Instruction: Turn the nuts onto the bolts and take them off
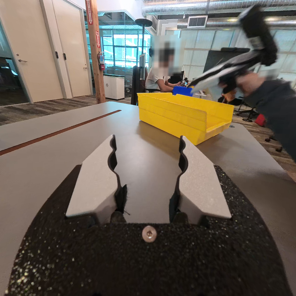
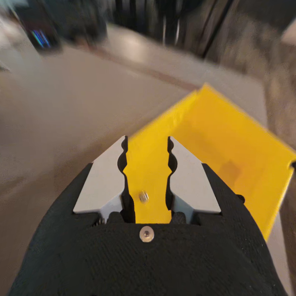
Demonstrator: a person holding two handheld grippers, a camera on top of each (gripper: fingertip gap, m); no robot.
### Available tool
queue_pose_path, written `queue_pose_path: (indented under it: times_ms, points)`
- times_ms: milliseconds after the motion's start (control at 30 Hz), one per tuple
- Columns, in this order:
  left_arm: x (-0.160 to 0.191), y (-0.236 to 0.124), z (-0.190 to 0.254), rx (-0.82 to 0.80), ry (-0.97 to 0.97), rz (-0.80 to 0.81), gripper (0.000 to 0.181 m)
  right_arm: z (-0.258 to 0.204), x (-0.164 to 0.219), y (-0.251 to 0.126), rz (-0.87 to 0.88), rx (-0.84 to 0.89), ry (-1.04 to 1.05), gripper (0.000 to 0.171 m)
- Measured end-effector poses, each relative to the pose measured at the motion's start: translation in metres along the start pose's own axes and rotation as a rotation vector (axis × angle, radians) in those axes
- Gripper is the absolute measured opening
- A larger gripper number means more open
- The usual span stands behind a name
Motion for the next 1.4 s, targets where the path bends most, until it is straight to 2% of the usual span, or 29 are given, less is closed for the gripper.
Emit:
queue_pose_path:
  times_ms: [33, 133, 200, 267, 367, 433, 500, 600, 700, 800, 867, 967, 1067, 1167, 1200, 1300, 1333, 1400]
  points:
    - [0.000, 0.000, 0.000, -0.015, 0.005, 0.005, 0.078, -0.015, -0.016, -0.008, 0.182, -0.009, -0.011, 0.049]
    - [-0.001, -0.001, 0.001, -0.052, 0.037, 0.014, 0.078, -0.072, -0.048, -0.009, 0.668, -0.039, -0.074, 0.042]
    - [-0.001, -0.001, 0.003, -0.074, 0.070, 0.013, 0.078, -0.109, -0.053, 0.013, 0.848, -0.031, -0.091, 0.041]
    - [-0.001, -0.002, 0.005, -0.102, 0.115, 0.010, 0.078, -0.141, -0.045, 0.047, 0.946, -0.026, -0.126, 0.036]
    - [-0.006, -0.008, 0.008, -0.207, 0.232, 0.043, 0.067, -0.166, -0.023, 0.099, 0.965, -0.034, -0.170, 0.035]
    - [-0.011, -0.014, 0.014, -0.265, 0.317, 0.111, 0.059, -0.168, -0.010, 0.119, 0.972, -0.028, -0.061, 0.036]
    - [-0.014, -0.014, 0.020, -0.276, 0.355, 0.138, 0.058, -0.174, -0.003, 0.127, 0.952, -0.115, -0.040, 0.039]
    - [-0.011, -0.006, 0.028, -0.225, 0.382, 0.102, 0.058, -0.181, 0.007, 0.133, 0.910, -0.133, -0.158, 0.038]
    - [-0.020, -0.003, 0.038, -0.204, 0.462, 0.108, 0.057, -0.181, 0.009, 0.133, 0.906, -0.149, -0.164, 0.036]
    - [-0.046, -0.006, 0.050, -0.215, 0.489, 0.110, 0.057, -0.180, 0.010, 0.132, 0.897, -0.159, -0.158, 0.035]
    - [-0.074, -0.018, 0.056, -0.314, 0.428, 0.121, 0.055, -0.180, 0.010, 0.131, 0.900, -0.148, -0.170, 0.033]
    - [-0.118, -0.054, 0.058, -0.471, 0.280, 0.121, 0.057, -0.179, 0.011, 0.132, 0.899, -0.148, -0.169, 0.031]
    - [-0.157, -0.102, 0.035, -0.645, 0.252, -0.010, 0.060, -0.179, 0.010, 0.135, 0.894, -0.151, -0.157, 0.031]
    - [-0.173, -0.146, -0.020, -0.869, 0.199, -0.313, 0.051, -0.177, 0.009, 0.138, 0.898, -0.129, -0.155, 0.029]
    - [-0.169, -0.158, -0.044, -0.946, 0.111, -0.410, 0.048, -0.176, 0.009, 0.138, 0.902, -0.108, -0.150, 0.027]
    - [-0.135, -0.173, -0.098, -0.875, -0.290, -0.599, 0.041, -0.172, 0.008, 0.137, 0.914, -0.093, -0.122, 0.027]
    - [-0.121, -0.174, -0.111, -0.855, -0.368, -0.658, 0.039, -0.171, 0.009, 0.137, 0.915, -0.090, -0.115, 0.027]
    - [-0.095, -0.178, -0.129, -0.893, -0.398, -0.849, 0.040, -0.170, 0.009, 0.136, 0.917, -0.093, -0.105, 0.027]
Point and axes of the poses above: each gripper's, where its closed fingertips meet, y out along the fingers, x out of its underside, z = x × y across the jaws, the point moved 10 cm from there along -y, back along the fingers, and after that the axes turned 8 degrees about z, right-handed, at the moved point
